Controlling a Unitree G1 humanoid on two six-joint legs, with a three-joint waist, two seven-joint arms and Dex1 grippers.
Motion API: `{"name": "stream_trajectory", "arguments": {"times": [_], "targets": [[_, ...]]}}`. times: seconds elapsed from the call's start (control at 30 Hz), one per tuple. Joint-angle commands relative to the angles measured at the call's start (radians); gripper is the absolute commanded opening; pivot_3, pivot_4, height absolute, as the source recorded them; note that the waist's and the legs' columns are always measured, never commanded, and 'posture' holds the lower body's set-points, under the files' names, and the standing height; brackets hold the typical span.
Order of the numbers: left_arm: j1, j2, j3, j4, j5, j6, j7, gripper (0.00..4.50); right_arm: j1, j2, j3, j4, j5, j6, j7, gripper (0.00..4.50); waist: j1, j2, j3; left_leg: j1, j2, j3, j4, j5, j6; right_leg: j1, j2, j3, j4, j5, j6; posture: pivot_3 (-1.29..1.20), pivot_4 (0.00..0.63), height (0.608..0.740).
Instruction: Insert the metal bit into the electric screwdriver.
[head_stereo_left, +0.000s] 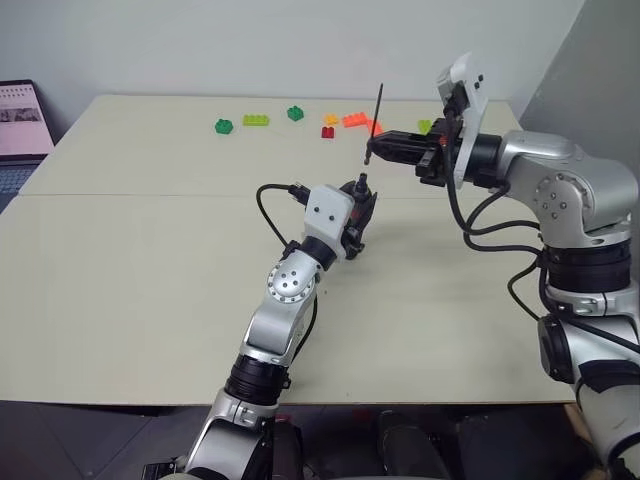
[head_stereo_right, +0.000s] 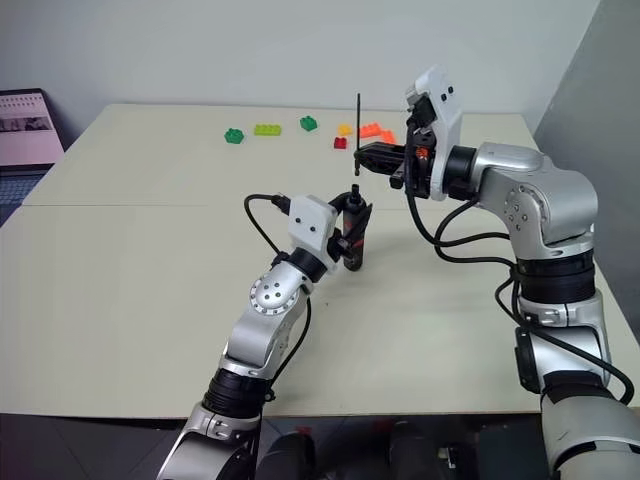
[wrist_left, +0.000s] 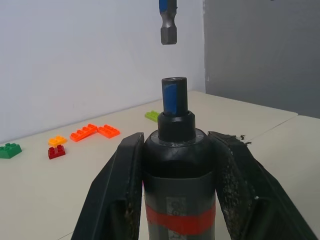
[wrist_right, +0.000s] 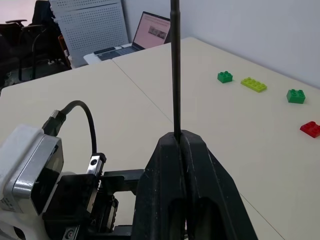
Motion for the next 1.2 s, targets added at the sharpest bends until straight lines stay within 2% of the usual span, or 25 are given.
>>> {"name": "stream_trajectory", "arguments": {"times": [0.03, 1.2], "targets": [[-0.011, 0.001, 0.007, -0.017, 0.007, -0.018, 0.006, 1.64, -0.001, -0.014, -0.021, -0.03, 0.012, -0.004, 0.008, 0.0, 0.0, 0.0, 0.0, 0.0, 0.0, 0.0, 0.0, 0.0, 0.0, 0.0, 0.0, 0.0, 0.0, 0.0, 0.0, 0.0, 0.15, 0.74], [-0.014, 0.003, 0.006, -0.016, 0.007, -0.018, 0.004, 1.64, 0.016, -0.002, 0.008, -0.046, 0.004, -0.01, 0.025, 0.0, 0.0, 0.0, 0.0, 0.0, 0.0, 0.0, 0.0, 0.0, 0.0, 0.0, 0.0, 0.0, 0.0, 0.0, 0.0, 0.0, 0.15, 0.74]]}}
